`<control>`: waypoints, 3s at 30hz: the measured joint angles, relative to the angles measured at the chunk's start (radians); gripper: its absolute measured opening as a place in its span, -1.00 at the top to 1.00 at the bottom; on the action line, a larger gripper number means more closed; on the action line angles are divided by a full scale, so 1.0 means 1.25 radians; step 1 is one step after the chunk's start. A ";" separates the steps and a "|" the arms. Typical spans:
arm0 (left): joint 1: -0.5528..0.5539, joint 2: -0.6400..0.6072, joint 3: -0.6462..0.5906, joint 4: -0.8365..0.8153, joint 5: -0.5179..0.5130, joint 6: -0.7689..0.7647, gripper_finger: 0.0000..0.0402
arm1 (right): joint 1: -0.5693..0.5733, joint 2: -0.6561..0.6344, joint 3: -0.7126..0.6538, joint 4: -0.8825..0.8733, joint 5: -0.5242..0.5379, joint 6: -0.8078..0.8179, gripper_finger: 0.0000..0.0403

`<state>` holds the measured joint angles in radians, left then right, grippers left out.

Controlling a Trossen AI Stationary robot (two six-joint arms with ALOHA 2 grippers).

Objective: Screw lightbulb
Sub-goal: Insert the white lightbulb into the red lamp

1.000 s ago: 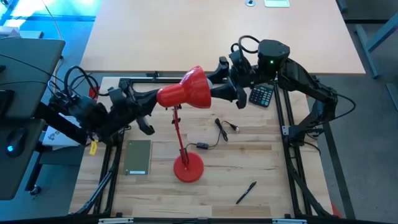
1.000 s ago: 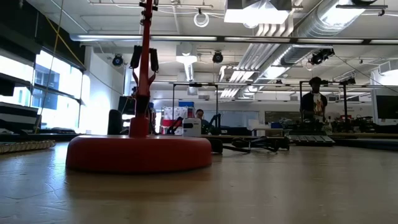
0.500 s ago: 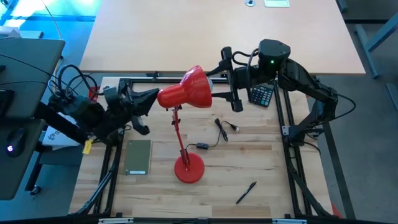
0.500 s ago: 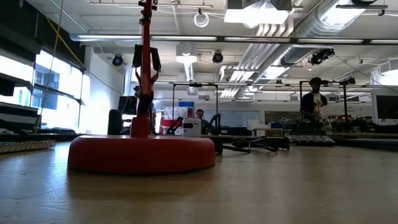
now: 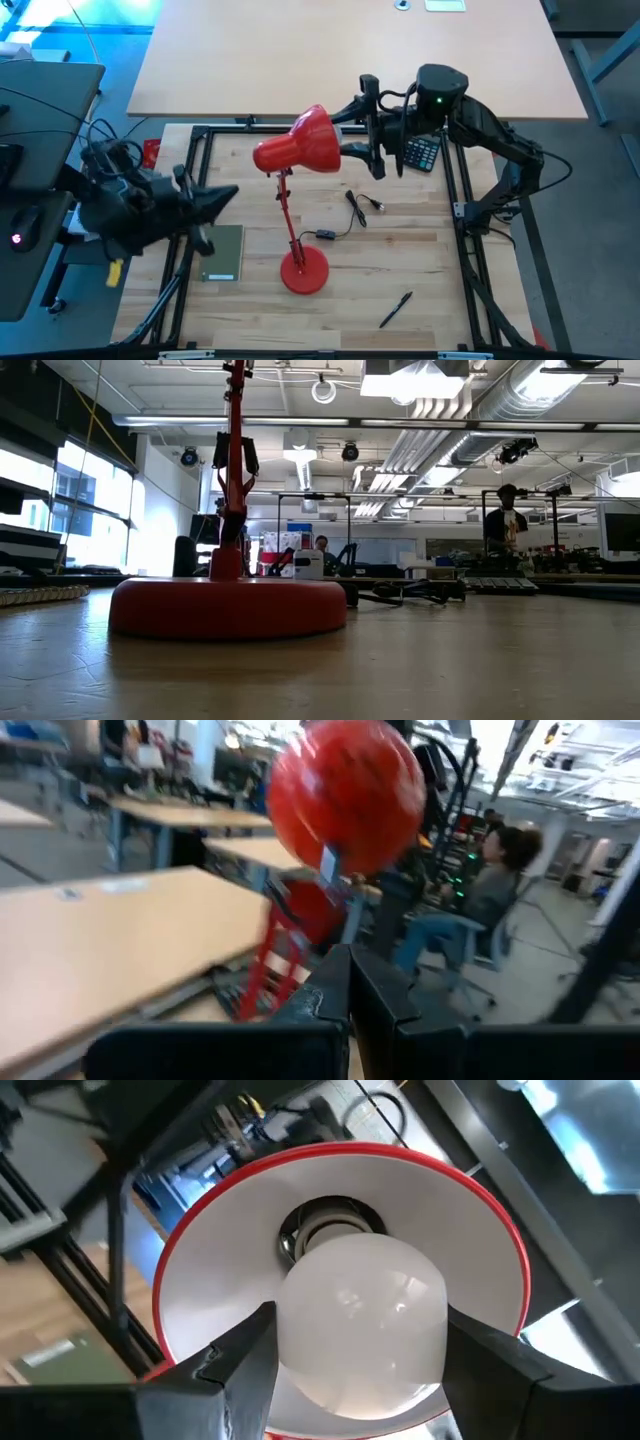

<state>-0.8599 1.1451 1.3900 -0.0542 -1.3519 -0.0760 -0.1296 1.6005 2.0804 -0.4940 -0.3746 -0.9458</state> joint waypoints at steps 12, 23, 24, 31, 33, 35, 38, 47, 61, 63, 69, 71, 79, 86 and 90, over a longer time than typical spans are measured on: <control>0.083 0.185 -0.001 -0.178 0.006 -0.349 1.00 | 0.066 0.000 0.000 0.013 0.189 -0.251 -0.13; 0.117 0.233 -0.001 -0.175 0.035 -0.460 1.00 | 0.160 0.001 0.000 0.029 0.356 -0.604 -0.13; 0.116 0.229 -0.001 -0.175 0.040 -0.465 1.00 | 0.166 0.001 -0.001 0.035 0.364 -0.637 -0.13; 0.115 0.184 -0.001 -0.163 0.054 -0.490 1.00 | 0.210 0.002 -0.002 0.065 0.384 -0.822 -0.14; 0.115 0.171 -0.001 -0.147 0.053 -0.489 1.00 | 0.218 0.002 -0.002 0.066 0.386 -0.865 -0.14; 0.115 0.158 0.000 -0.134 0.053 -0.479 1.00 | 0.224 0.002 -0.002 0.069 0.387 -0.893 -0.14; 0.115 0.145 0.000 -0.125 0.052 -0.461 1.00 | 0.226 0.002 -0.002 0.073 0.387 -0.908 -0.14; 0.116 0.131 0.000 -0.128 0.047 -0.445 1.00 | 0.224 0.002 -0.002 0.068 0.382 -0.777 -0.14; 0.142 0.131 0.000 -0.126 0.048 -0.314 1.00 | 0.273 0.003 -0.002 0.059 0.395 -0.060 -0.14; 0.143 0.131 0.000 -0.126 0.044 -0.299 1.00 | 0.277 0.003 -0.002 0.067 0.407 0.011 -0.14; 0.144 0.131 0.000 -0.126 0.041 -0.277 1.00 | 0.278 0.003 -0.002 0.087 0.418 0.308 -0.14; 0.144 0.131 0.000 -0.126 0.041 -0.265 1.00 | 0.278 0.003 -0.002 0.092 0.418 0.446 -0.14; 0.144 0.131 0.000 -0.126 0.042 -0.219 1.00 | 0.277 0.003 -0.002 0.094 0.431 1.040 -0.14; 0.144 0.131 0.000 -0.126 0.044 -0.145 1.00 | 0.277 0.003 -0.002 0.069 0.431 1.497 -0.14; 0.144 0.131 0.000 -0.126 0.042 -0.105 1.00 | 0.277 0.003 -0.001 0.052 0.429 1.704 -0.14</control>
<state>-0.6804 1.3087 1.3895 -0.2119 -1.2990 -0.2069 0.2165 1.6047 2.0796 -0.4292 0.1616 1.1845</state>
